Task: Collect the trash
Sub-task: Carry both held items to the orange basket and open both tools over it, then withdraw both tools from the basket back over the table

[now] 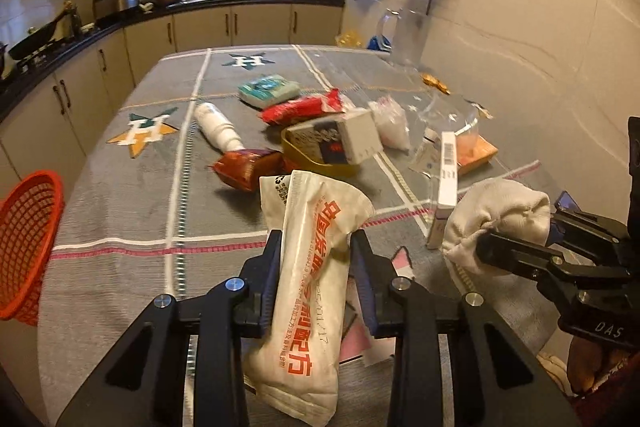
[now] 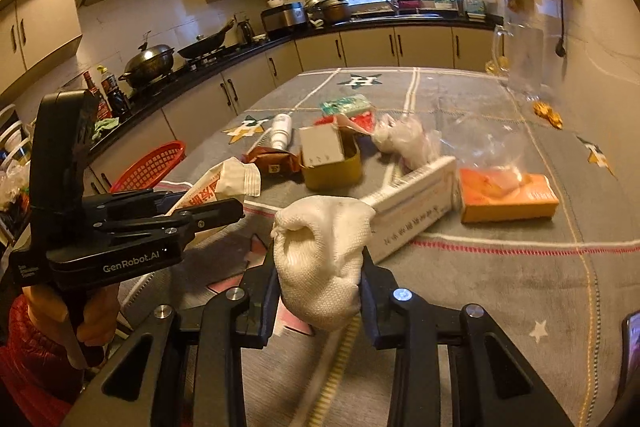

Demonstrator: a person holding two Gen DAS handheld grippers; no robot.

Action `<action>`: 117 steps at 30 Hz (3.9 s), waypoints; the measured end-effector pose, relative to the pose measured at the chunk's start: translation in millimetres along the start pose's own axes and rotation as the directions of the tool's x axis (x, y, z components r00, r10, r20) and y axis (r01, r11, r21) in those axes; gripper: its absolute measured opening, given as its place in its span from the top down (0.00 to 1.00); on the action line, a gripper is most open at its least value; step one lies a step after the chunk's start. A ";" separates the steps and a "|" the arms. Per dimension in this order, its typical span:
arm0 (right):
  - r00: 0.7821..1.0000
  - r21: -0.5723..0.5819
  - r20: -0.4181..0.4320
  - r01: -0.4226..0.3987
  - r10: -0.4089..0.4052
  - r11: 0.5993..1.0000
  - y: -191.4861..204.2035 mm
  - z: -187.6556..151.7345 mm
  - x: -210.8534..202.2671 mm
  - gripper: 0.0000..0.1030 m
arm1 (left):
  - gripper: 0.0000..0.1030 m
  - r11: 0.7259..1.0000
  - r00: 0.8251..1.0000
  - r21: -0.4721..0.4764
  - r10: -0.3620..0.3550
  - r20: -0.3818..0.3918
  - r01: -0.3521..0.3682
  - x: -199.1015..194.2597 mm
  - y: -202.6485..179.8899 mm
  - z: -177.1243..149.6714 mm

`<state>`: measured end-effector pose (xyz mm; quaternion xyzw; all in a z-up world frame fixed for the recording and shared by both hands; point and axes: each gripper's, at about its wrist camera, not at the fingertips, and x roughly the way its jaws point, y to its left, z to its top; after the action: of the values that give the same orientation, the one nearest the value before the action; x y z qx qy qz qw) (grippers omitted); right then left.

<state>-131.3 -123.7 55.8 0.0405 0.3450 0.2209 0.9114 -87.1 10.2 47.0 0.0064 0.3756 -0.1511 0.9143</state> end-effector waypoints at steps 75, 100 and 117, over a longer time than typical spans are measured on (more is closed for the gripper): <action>0.877 -0.072 -0.335 -0.388 0.344 0.919 233.2 140.7 247.2 0.44 | 0.50 0.774 0.890 -0.474 0.454 -0.047 -0.420 -69.2 286.0 -32.3; 0.943 -0.043 -0.239 -0.250 0.233 0.967 139.2 99.8 163.1 0.44 | 0.42 0.811 0.865 -0.348 0.501 -0.005 -0.471 -68.3 191.8 -25.5; 0.974 0.005 -0.172 -0.152 0.150 0.988 77.6 67.7 107.9 0.44 | 0.41 0.885 0.909 -0.225 0.416 -0.016 -0.408 -27.9 127.2 -15.9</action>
<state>-44.9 -2.1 58.8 0.0435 0.4172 0.2936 0.8590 -81.0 141.2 41.9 -0.0192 0.3652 0.0894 0.9264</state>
